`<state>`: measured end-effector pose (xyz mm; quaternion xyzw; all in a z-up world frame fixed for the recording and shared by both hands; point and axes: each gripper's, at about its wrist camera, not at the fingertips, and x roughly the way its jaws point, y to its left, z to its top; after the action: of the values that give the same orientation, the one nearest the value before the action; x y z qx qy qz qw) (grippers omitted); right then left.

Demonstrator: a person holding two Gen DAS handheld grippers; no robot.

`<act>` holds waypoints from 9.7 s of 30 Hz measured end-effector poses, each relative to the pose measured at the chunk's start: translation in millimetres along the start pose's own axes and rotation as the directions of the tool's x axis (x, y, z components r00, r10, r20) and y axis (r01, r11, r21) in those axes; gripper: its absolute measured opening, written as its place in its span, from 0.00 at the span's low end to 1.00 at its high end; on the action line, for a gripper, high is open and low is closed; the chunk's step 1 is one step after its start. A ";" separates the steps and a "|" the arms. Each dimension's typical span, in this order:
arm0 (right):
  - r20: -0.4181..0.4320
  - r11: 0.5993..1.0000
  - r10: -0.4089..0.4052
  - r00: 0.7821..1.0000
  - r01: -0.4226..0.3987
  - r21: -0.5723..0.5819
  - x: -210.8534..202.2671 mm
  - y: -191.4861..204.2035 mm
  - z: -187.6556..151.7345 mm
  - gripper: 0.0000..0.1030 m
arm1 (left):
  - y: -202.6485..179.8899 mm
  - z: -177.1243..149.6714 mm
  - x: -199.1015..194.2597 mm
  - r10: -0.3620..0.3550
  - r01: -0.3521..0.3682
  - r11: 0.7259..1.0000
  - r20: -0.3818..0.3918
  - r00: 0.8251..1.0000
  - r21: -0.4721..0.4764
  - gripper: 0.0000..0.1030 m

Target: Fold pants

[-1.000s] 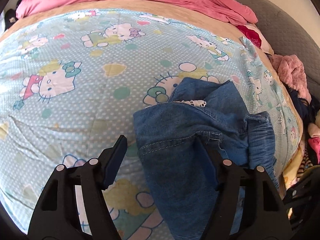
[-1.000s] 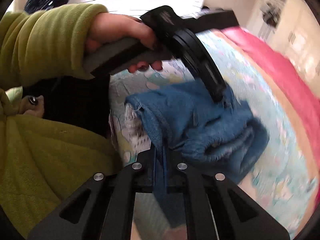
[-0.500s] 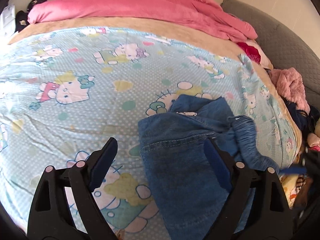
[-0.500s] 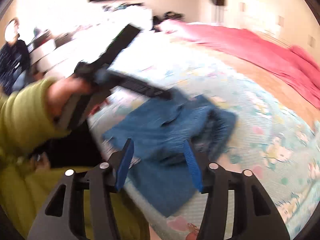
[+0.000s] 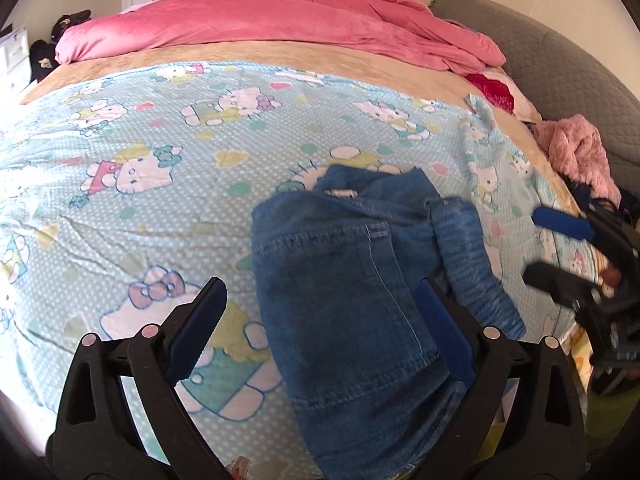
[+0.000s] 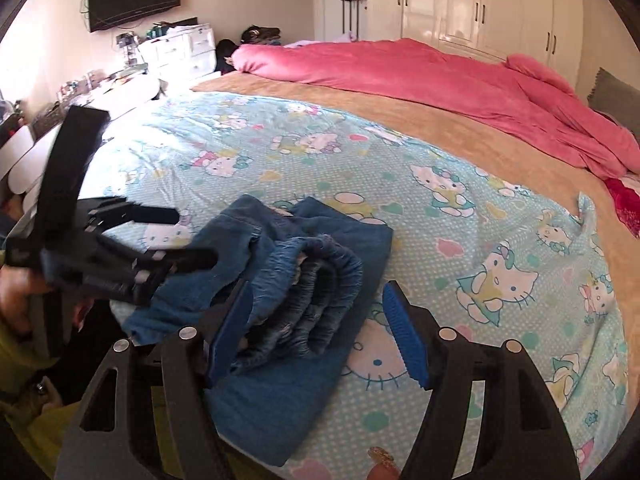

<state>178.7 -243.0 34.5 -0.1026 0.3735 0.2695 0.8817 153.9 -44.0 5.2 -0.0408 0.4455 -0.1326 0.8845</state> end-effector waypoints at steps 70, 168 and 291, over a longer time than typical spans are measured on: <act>-0.054 0.987 -0.045 0.998 0.052 0.151 16.7 -36.7 -14.7 0.79 | 5.2 -20.5 -4.9 0.116 -0.115 0.993 0.021 0.993 -0.015 0.91; 0.181 0.945 -0.259 0.949 0.210 0.251 -64.6 -61.3 -3.6 0.96 | -49.3 29.2 -37.9 0.134 -0.141 0.990 0.213 0.968 0.022 0.91; 0.025 0.914 -0.275 0.961 0.253 0.316 -23.5 -36.4 -89.6 0.96 | -42.2 -53.2 -16.1 0.188 -0.187 0.982 0.102 0.977 -0.020 0.91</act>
<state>131.2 -316.9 -12.2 -0.0030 0.3634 0.0893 0.9273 93.9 -77.8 -6.2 -0.0100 0.4016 -0.0440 0.9147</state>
